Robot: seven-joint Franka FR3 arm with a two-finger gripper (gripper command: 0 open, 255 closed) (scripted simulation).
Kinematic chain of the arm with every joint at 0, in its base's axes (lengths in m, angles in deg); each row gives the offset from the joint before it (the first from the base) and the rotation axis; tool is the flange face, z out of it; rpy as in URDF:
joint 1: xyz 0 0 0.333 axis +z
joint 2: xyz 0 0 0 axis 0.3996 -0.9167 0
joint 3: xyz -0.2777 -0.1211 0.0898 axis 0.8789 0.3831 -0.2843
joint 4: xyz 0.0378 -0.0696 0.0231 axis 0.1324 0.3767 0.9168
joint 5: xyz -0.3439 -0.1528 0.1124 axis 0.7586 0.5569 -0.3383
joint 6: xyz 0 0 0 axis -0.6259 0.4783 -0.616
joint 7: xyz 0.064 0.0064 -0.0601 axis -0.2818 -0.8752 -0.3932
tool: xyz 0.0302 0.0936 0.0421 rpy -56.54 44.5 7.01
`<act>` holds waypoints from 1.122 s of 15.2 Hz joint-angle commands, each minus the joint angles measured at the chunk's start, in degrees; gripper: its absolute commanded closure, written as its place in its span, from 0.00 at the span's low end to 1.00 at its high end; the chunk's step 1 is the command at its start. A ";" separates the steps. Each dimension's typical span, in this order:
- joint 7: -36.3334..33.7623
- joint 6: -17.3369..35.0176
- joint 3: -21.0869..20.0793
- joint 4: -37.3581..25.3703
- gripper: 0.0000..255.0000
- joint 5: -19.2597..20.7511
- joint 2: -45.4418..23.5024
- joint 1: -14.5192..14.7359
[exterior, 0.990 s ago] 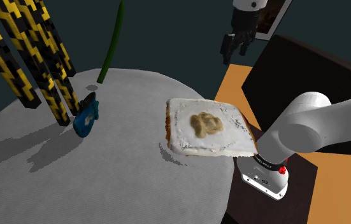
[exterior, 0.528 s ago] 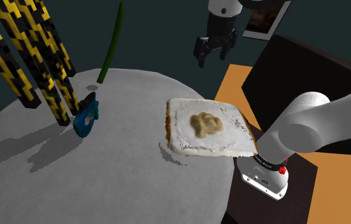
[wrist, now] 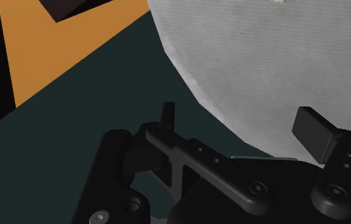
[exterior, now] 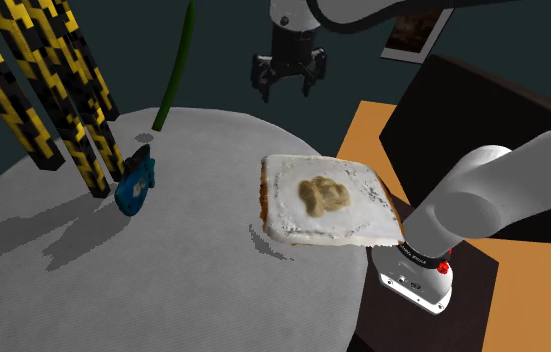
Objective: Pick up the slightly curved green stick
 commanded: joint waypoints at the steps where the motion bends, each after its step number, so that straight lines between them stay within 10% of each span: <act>1: -5.94 1.68 -2.89 -2.52 0.00 1.42 -3.19 -1.00; 10: -33.18 2.43 -13.89 -20.80 0.00 17.61 -23.63 -4.94; 17: -50.74 -6.23 -14.60 -42.06 0.00 34.70 -42.79 1.67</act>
